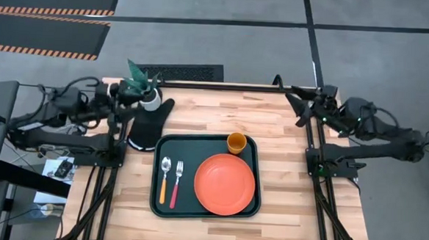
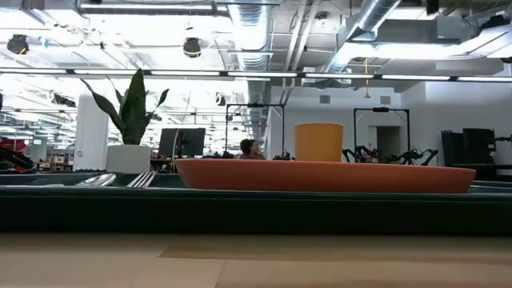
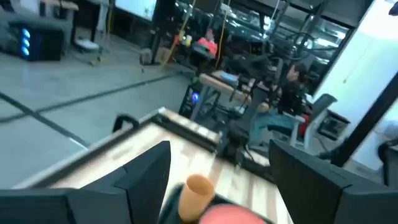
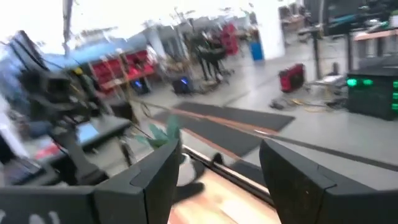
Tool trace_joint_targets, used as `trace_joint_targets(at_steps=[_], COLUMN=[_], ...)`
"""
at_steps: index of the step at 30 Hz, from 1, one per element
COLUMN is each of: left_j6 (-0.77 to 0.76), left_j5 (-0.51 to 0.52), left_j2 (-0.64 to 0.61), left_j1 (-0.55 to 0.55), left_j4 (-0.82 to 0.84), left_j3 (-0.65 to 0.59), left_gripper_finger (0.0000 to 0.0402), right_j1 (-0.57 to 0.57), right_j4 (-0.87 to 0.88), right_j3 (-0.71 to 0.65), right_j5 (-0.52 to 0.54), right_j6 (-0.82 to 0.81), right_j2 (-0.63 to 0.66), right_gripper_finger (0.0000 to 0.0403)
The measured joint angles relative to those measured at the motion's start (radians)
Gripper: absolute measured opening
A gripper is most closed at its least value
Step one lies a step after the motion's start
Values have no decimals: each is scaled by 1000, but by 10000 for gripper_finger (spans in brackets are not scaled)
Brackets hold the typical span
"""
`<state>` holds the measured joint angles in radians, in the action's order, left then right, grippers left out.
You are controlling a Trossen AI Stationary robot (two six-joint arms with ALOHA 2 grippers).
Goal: Pick and place plate/cup/fork/spoon on tray
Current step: Return to Home Position
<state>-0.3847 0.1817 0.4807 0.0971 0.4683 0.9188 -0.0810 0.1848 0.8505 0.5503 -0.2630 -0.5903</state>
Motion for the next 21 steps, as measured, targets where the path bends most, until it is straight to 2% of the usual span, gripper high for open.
trace_joint_targets(at_steps=[7,16,21], left_j6=[-73,-77,-58], left_j5=[-34,-45,-47], left_j2=[-237,-464,-464], left_j1=[0,0,0], left_j4=[-20,-24,-61], left_j3=[-263,-526,-608], left_gripper_finger=[256,256,256], right_j1=[-14,18,37], right_j4=[-299,-577,-676], right_j3=[-366,-707,-840], right_j5=[-33,-54,-56], right_j6=[-50,-100,-101], right_j2=[196,334,357], right_gripper_finger=[244,244,244])
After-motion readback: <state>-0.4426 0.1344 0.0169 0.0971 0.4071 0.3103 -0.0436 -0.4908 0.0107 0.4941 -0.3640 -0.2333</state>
